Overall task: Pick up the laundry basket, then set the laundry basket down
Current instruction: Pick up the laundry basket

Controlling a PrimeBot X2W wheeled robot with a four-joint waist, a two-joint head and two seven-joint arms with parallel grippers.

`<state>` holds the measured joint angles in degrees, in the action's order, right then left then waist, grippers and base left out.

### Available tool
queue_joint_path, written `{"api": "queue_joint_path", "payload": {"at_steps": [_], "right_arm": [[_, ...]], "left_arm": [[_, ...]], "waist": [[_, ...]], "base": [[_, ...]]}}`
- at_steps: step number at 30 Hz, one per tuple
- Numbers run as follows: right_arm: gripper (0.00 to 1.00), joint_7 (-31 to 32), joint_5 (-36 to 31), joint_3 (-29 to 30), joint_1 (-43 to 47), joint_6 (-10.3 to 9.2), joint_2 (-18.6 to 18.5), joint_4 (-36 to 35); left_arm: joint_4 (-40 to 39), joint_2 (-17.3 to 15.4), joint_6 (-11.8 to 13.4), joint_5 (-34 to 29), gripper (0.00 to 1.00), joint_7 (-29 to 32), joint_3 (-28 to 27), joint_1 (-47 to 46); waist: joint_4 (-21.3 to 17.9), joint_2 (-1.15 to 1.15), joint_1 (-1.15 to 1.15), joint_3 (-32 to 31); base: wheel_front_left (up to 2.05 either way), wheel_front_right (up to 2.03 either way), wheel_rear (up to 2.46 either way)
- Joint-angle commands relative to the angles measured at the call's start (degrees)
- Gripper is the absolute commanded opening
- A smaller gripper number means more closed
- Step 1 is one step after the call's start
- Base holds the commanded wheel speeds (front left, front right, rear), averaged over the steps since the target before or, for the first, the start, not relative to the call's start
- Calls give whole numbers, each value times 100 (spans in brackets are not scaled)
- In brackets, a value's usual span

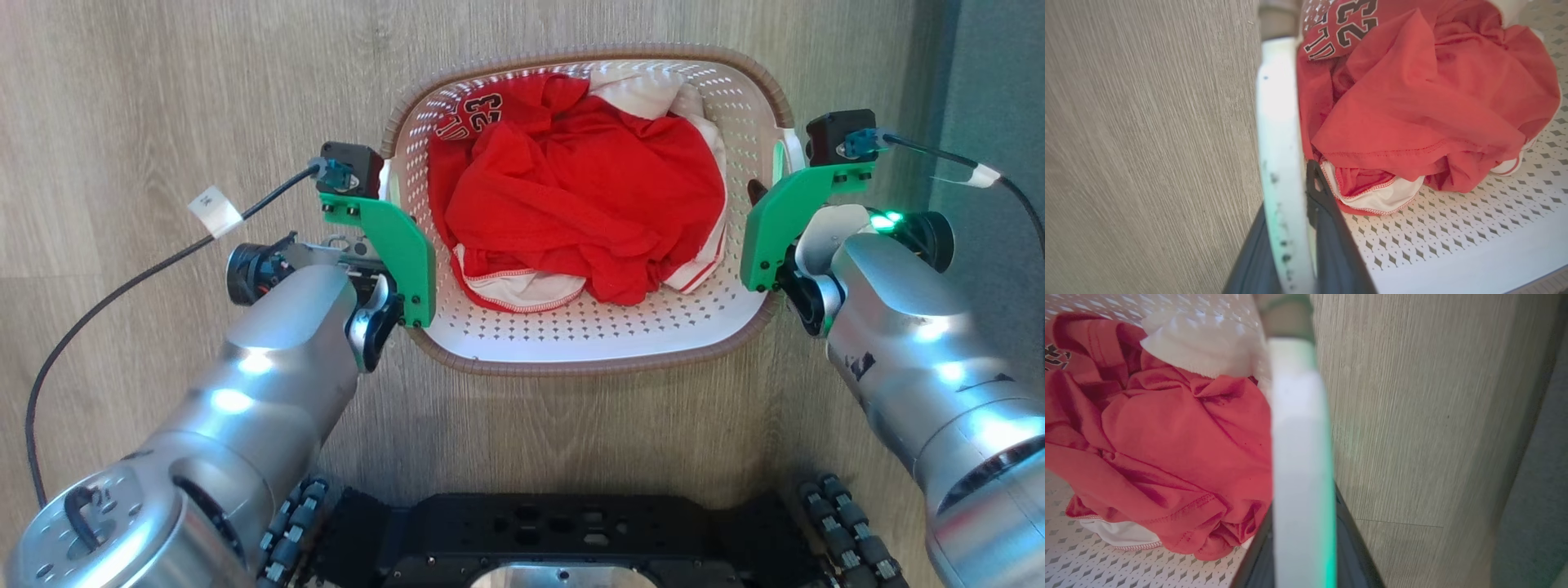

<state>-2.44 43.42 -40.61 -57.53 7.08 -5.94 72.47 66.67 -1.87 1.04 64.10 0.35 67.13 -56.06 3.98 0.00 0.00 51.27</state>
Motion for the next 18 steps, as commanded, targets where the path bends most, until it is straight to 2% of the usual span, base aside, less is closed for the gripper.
{"api": "queue_joint_path", "payload": {"at_steps": [1,10,18], "right_arm": [[0,-50,6,-117,201,41,57,-21],[0,211,197,-270,335,41,37,-51],[0,1208,569,-618,754,41,59,-310]], "left_arm": [[-41,-100,-29,-6,0,-35,43,10],[-55,-100,-166,104,0,330,347,-2],[97,-100,-429,85,0,893,511,363]], "waist": [[-4,0,0,-19],[11,0,0,-403],[-15,0,0,-1274]], "base": [[0,0,0],[0,0,0],[0,0,0]]}}
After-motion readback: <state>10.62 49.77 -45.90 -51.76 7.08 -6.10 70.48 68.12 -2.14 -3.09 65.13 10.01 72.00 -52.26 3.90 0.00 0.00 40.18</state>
